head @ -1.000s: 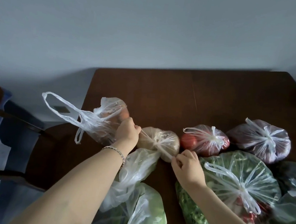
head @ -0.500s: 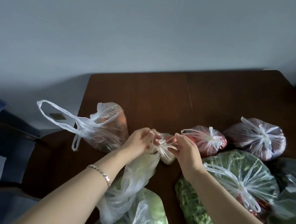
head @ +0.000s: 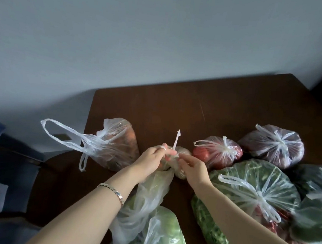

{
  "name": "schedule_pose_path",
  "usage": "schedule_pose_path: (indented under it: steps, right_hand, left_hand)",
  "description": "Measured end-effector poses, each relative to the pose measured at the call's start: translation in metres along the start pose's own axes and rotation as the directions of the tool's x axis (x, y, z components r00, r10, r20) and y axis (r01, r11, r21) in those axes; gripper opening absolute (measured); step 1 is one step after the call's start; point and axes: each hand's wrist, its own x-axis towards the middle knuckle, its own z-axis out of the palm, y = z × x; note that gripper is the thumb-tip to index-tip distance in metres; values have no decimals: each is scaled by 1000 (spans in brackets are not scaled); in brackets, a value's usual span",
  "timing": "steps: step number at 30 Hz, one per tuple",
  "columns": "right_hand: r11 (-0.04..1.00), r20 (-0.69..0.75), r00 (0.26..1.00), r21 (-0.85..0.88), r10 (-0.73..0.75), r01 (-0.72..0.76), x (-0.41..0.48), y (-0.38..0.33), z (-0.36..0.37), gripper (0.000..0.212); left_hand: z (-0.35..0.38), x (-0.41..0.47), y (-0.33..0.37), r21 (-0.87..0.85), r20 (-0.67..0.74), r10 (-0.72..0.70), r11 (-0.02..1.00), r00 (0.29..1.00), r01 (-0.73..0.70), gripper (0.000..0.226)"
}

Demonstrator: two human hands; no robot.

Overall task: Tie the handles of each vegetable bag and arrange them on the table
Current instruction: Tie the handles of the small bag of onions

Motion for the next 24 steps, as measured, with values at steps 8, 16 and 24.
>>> schedule_pose_path:
  steps: [8, 16, 24]
  right_hand:
    - [997, 30, 999, 75, -27, 25, 7, -2, 25, 14]
    - [988, 97, 991, -119, -92, 103, 19, -10, 30, 17]
    - [958, 258, 951, -183, -172, 223, 20, -1, 23, 17]
  left_hand:
    - [-5, 0, -8, -68, -123, -24, 998, 992, 16, 40]
    - [-8, 3, 0, -104, -257, 51, 991, 965, -80, 19]
    - [-6, 26, 22, 123, -94, 110, 988, 989, -98, 21]
